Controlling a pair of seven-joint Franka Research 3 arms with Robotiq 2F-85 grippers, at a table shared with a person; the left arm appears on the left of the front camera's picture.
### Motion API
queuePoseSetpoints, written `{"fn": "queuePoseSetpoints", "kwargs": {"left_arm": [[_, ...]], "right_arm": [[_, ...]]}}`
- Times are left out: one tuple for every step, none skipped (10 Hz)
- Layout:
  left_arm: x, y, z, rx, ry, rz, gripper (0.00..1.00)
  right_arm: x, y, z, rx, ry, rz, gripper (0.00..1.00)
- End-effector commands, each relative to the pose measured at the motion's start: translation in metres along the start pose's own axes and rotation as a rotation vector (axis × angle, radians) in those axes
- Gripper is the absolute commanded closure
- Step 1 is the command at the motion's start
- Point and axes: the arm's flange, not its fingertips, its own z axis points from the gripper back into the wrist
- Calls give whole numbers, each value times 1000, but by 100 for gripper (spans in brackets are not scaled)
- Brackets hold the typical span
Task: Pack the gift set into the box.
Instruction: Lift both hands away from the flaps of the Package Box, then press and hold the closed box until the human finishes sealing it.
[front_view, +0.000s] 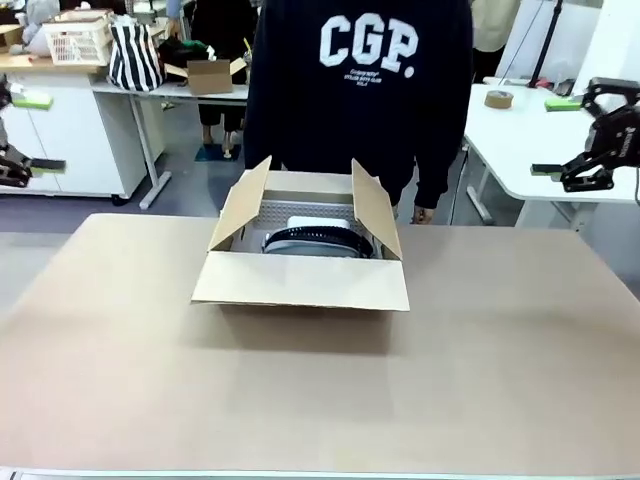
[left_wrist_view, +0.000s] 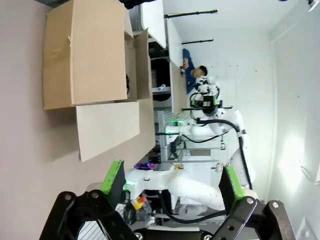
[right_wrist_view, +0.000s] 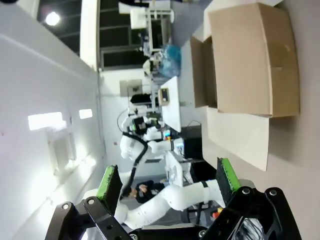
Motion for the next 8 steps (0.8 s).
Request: {"fn": "queuePoseSetpoints", "kwargs": {"left_arm": [[2,-3,4,-58,-22,42,0],[2,-3,4,-58,-22,42,0],[2,-3,4,-58,-22,42,0],[2,-3,4,-58,-22,42,0],[2,-3,4,-58,-22,42,0],[2,-3,4,-58,-22,42,0],[2,-3,4,-58,-22,42,0],[2,-3,4,-58,-22,42,0]], "right_arm": [[-7,-4,3,9,68,104,0],[-7,-4,3,9,68,104,0],[-7,-4,3,9,68,104,0],[-7,-4,3,9,68,104,0],[-7,-4,3,9,68,104,0],[-7,-4,3,9,68,104,0],[-7,-4,3,9,68,104,0],[-7,-4,3,9,68,104,0]]}}
